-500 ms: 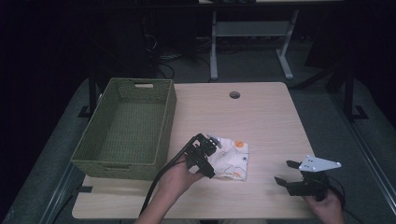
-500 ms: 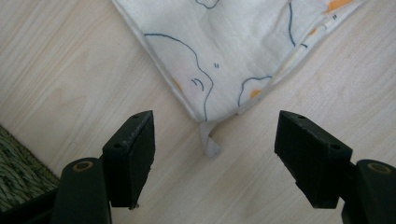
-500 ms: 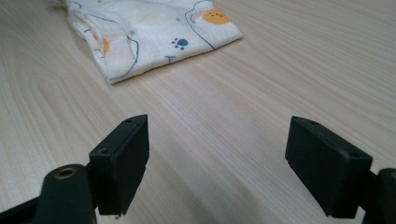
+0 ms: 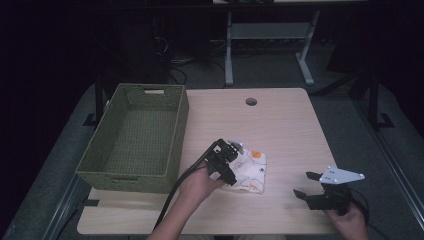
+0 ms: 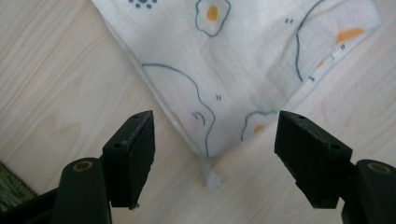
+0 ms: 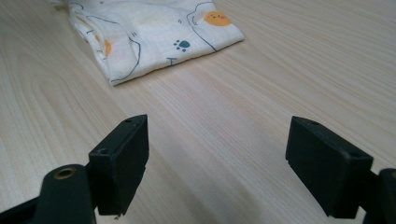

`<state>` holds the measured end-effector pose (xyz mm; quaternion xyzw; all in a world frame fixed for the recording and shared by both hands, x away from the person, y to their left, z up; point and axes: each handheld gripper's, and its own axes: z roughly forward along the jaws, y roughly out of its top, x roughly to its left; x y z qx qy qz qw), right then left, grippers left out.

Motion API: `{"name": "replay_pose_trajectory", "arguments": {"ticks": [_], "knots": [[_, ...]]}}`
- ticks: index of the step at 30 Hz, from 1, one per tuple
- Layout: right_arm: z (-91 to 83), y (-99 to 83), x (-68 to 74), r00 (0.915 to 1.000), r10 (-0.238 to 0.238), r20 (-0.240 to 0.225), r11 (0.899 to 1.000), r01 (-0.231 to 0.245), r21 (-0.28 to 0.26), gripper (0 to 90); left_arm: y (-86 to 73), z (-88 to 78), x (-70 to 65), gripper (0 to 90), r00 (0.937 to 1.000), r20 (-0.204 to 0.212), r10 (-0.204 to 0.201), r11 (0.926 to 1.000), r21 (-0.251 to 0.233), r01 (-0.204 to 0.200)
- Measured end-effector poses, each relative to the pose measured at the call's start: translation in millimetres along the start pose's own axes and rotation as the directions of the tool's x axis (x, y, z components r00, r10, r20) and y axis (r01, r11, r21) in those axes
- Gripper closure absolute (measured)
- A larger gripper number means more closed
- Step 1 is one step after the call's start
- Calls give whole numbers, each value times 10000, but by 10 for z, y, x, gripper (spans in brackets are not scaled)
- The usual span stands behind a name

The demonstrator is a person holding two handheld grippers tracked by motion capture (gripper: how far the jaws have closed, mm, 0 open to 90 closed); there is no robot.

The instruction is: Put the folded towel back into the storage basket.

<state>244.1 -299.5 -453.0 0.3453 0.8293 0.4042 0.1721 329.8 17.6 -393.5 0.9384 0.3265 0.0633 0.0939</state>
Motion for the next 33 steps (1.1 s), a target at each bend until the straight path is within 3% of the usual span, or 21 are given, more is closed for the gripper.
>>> {"name": "replay_pose_trajectory", "arguments": {"ticks": [13, 18, 22, 33], "knots": [[-13, -14, -32, 10000, 51, -58, 9999, -51, -87, 211, 345, 222, 32, 296, 9993, 381, -47, 9995, 304, 36], [-14, -15, -32, 9999, 116, -93, 9999, -116, -87, 211, 455, 328, 20, 297, 9986, 464, -258, 9991, 359, 242], [-19, -18, -37, 9999, 123, -109, 9999, -124, -106, 211, 537, 403, 8, 303, 9981, 587, -172, 9987, 492, 143], [-27, -25, -48, 9999, 91, -104, 9998, -93, -151, 211, 630, 509, -3, 367, 9977, 651, -186, 9982, 581, 148]]}}
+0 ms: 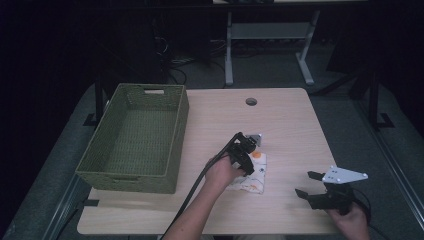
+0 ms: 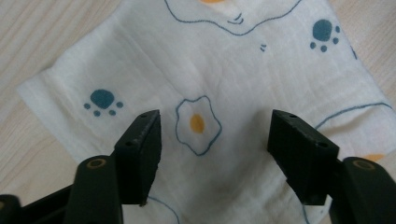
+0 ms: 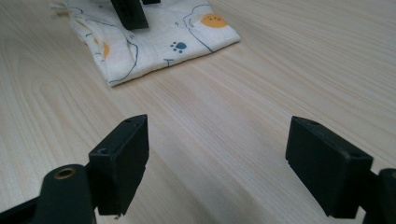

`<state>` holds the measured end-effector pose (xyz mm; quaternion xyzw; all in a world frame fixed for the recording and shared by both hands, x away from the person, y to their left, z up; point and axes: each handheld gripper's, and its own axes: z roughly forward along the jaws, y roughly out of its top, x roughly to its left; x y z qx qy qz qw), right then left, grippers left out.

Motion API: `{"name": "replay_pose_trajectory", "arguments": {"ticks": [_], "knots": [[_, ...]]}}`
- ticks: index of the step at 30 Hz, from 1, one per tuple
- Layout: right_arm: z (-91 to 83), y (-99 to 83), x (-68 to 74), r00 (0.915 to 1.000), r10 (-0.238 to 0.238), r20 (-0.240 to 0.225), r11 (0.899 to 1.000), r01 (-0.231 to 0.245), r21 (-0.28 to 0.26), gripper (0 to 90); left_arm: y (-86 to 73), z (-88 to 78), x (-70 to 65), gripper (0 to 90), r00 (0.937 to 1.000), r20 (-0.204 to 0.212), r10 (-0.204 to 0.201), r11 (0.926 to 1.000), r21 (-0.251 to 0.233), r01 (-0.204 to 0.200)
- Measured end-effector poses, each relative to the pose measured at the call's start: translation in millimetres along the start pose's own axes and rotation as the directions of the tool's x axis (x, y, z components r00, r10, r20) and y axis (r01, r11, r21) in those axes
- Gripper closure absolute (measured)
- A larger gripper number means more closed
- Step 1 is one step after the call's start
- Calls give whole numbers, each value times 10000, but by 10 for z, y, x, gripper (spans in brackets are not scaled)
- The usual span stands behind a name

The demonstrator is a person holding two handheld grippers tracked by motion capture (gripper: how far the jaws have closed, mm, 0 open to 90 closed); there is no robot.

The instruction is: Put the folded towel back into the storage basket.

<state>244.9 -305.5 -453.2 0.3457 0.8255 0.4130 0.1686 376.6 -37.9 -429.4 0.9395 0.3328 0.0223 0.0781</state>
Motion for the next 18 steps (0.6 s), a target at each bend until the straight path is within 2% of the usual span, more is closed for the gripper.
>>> {"name": "replay_pose_trajectory", "arguments": {"ticks": [11, 18], "knots": [[-2, 2, 4, 10000, 8, -3, 10000, -8, 6, 211, 30, 48, -29, 445, 9997, -115, 198, 9998, 105, -196], [1, 3, 4, 10000, -23, 13, 10000, 23, 31, 211, 36, 42, -26, 545, 9997, -149, 204, 9998, 85, -203]]}}
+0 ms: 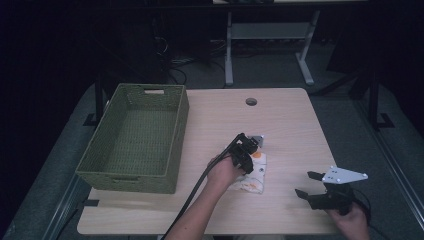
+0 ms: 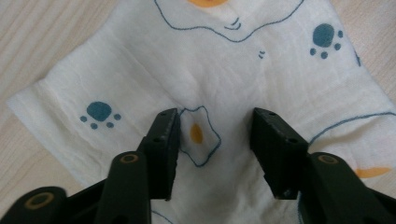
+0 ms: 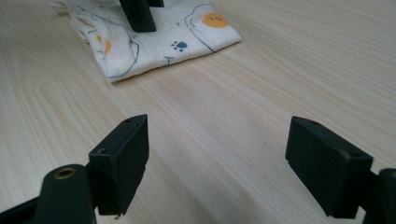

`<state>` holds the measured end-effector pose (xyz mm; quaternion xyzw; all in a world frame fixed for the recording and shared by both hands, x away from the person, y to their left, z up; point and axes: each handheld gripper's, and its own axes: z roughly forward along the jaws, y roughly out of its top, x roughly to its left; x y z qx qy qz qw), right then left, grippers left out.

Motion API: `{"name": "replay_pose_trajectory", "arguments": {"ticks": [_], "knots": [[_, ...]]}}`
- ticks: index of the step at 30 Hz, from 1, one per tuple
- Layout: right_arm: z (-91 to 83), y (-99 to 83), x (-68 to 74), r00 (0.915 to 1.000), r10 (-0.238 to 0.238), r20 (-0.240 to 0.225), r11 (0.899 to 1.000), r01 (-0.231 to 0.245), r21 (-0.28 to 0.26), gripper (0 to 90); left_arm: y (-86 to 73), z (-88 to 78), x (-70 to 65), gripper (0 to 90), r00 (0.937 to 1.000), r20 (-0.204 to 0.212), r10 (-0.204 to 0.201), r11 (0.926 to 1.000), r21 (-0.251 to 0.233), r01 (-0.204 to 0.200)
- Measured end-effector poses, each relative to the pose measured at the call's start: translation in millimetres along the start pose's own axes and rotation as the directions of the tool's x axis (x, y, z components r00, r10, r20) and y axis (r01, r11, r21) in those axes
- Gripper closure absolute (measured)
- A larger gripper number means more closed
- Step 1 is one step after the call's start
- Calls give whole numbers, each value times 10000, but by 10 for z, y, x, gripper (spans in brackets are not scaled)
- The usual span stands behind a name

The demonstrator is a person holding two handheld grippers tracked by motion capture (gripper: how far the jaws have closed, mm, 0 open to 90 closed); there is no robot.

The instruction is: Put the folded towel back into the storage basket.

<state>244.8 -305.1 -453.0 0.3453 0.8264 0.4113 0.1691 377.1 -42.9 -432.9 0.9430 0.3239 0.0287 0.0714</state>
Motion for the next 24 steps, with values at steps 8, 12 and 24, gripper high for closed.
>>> {"name": "replay_pose_trajectory", "arguments": {"ticks": [8, 12, 24], "knots": [[-5, 0, 0, 10000, 8, 7, 10000, -8, -24, 211, 0, -9, 19, 700, 9995, -194, 236, 9996, -116, -238], [-9, -2, -7, 10000, -37, 28, 10000, 37, -46, 211, -9, -10, 18, 788, 9985, -399, 374, 9991, -171, -381], [-9, -5, -5, 10000, 35, 16, 10000, -35, -38, 211, -55, -50, 88, 825, 9978, -562, 339, 9991, -249, -353]]}}
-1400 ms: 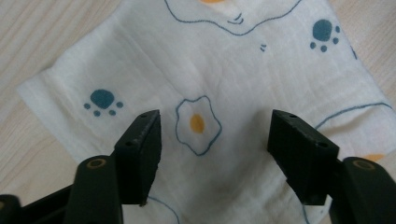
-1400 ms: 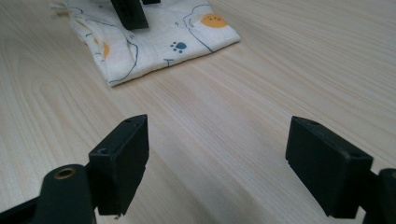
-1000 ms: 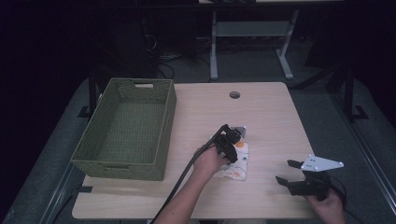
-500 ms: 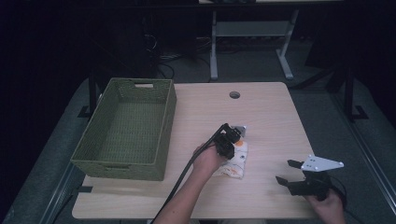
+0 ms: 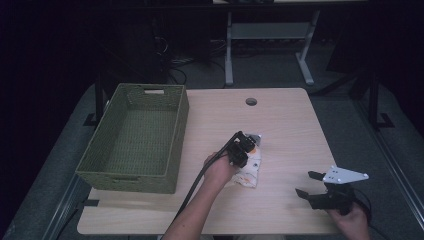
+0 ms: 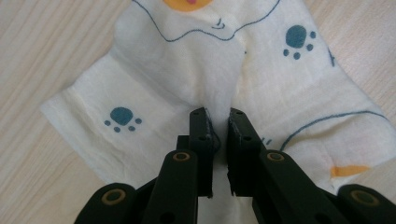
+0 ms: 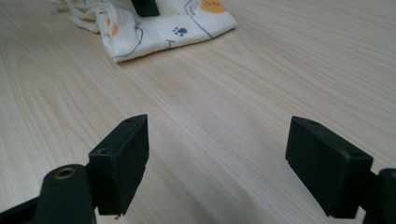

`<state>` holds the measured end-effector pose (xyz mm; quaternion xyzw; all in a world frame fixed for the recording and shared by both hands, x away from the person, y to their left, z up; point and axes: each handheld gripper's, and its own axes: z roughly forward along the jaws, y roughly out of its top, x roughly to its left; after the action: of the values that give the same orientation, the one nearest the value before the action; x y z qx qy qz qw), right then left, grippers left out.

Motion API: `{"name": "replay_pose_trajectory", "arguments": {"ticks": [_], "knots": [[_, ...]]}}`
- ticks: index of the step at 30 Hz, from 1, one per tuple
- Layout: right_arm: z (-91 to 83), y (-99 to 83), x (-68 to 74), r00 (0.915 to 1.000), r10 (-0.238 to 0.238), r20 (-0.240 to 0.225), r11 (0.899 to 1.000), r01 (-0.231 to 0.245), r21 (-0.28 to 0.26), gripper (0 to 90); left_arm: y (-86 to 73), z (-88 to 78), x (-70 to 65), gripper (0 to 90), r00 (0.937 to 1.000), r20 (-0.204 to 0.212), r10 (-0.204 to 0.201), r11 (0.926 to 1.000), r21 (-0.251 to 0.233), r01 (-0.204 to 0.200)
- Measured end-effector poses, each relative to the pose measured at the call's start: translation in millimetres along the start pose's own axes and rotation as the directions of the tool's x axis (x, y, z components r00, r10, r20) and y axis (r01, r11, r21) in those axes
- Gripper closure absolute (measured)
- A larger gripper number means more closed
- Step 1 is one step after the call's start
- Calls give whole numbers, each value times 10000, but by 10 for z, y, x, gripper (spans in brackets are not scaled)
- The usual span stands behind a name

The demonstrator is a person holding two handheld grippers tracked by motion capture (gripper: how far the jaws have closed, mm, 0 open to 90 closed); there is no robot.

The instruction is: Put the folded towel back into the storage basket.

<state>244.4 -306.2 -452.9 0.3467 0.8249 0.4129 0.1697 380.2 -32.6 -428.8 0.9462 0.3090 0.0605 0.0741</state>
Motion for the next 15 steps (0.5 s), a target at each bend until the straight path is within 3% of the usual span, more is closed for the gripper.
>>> {"name": "replay_pose_trajectory", "arguments": {"ticks": [10, 15], "knots": [[9, 5, 3, 10000, -47, 24, 10000, 47, 27, 211, -75, -131, 70, 825, 10000, -17, -40, 10000, -16, 40], [11, 7, 5, 10000, -25, 18, 10000, 25, 36, 211, -123, -282, 108, 825, 9999, -128, -19, 10000, 47, 19]]}}
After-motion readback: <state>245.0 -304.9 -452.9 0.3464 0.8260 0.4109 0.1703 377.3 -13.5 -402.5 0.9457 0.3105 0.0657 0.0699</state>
